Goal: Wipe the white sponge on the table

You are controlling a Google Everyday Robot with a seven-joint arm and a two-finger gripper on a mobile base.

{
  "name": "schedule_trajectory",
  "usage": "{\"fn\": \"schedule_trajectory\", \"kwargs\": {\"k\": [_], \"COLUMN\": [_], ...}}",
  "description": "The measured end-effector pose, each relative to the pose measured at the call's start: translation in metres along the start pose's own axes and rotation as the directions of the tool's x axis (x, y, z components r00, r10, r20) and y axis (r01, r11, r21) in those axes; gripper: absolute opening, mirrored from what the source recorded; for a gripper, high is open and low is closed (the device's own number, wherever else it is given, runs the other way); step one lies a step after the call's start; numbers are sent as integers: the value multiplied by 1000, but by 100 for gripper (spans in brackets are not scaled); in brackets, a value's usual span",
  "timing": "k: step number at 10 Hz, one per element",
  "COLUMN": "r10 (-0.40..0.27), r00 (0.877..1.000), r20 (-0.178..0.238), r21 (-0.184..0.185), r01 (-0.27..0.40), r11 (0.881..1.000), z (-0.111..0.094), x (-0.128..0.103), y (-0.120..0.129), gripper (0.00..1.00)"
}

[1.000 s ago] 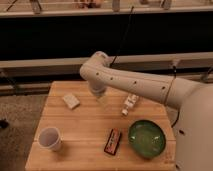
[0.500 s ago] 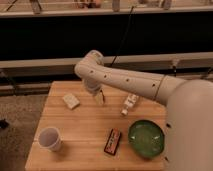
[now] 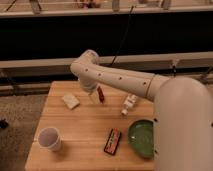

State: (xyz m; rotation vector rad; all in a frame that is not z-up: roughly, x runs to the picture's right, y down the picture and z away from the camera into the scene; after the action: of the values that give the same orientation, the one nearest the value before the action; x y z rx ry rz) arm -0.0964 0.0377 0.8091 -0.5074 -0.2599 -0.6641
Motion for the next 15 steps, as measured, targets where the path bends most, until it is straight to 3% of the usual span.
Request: {"fn": "schedule_trajectory", "kwargs": {"k": [5, 8, 11, 15], "r10": [-58, -67, -85, -99], "r00": [998, 997, 994, 993], "r20": [37, 47, 65, 67], "r21": [-12, -25, -23, -39], "r01": [59, 68, 86, 102], "r11": [998, 997, 996, 994], "z": [34, 46, 64, 77], "x": [-24, -23, -43, -44], "y": [-26, -33, -59, -67], "gripper": [80, 80, 80, 80]}}
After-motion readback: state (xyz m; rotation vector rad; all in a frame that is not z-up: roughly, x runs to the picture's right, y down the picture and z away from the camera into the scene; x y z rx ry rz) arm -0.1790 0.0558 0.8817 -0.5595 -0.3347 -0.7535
